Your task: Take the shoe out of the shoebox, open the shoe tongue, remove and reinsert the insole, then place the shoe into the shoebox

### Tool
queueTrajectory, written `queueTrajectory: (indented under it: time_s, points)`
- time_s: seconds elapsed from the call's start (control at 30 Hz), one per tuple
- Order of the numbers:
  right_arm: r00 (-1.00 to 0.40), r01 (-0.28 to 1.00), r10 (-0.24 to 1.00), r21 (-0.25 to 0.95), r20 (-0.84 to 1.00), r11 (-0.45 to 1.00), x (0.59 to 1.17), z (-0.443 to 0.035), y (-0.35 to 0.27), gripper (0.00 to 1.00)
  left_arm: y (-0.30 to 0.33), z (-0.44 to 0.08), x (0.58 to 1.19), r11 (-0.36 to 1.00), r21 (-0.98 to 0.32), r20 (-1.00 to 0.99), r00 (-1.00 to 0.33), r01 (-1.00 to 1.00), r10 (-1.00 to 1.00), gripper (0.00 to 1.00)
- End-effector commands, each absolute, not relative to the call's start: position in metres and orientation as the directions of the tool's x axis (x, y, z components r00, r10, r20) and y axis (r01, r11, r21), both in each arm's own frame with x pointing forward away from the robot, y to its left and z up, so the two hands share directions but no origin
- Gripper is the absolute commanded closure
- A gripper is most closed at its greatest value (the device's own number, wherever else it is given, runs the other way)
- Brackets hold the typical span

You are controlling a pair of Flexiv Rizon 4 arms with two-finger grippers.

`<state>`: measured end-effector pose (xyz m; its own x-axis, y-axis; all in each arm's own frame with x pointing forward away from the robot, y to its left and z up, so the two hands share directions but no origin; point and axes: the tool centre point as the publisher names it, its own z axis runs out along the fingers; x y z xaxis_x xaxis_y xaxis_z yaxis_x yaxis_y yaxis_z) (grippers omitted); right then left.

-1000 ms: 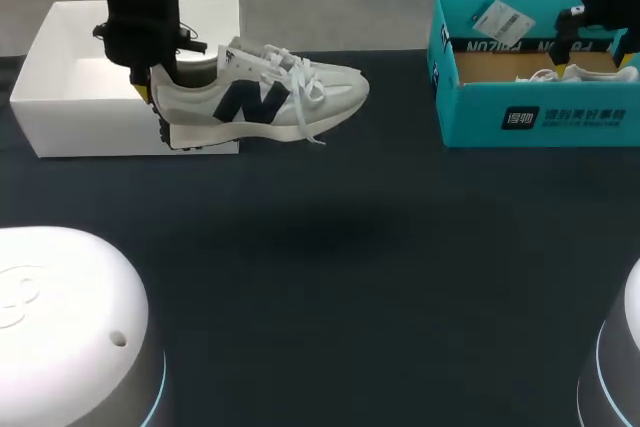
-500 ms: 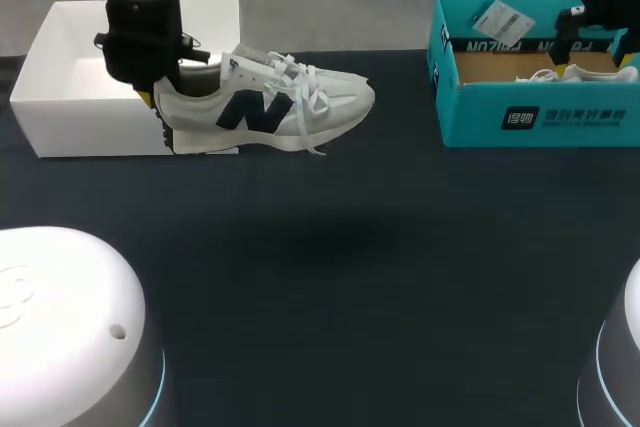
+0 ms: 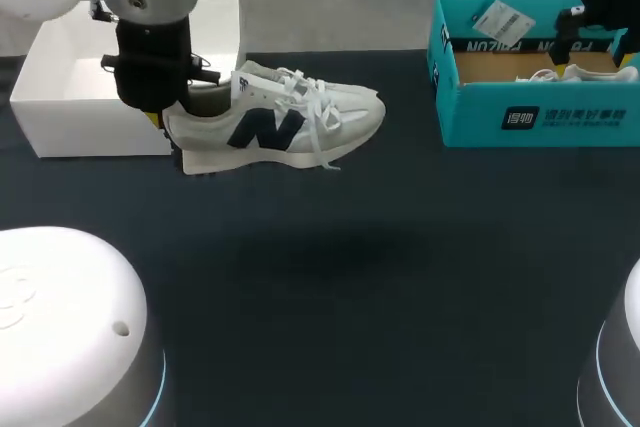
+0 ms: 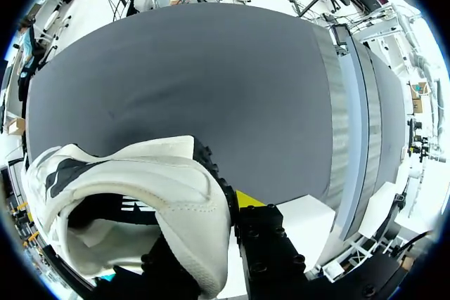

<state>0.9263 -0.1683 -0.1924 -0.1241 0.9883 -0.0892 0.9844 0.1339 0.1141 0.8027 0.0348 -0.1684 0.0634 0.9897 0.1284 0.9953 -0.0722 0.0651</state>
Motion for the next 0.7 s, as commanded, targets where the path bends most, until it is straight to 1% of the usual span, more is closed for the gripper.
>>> queueTrajectory:
  time_s: [0.03,0.4,0.7]
  points:
    - [-0.123,0.984,0.988,0.117,-0.089,0.133,0.925,-0.193,-0.168,0.0,0.023,-0.171,0.783,-0.072,0.082,0.135,0.061,0.994,0.989,1.0]
    - [-0.123,0.984,0.988,0.117,-0.089,0.133,0.925,-0.193,-0.168,0.0,-0.003,-0.19,0.759,-0.071,0.014,0.115,0.069,0.997,0.991,1.0]
    - [-0.123,0.984,0.988,0.117,-0.089,0.133,0.925,-0.193,-0.168,0.0,-0.025,-0.202,0.745,-0.073,0.0,0.112,0.073,0.997,0.991,1.0]
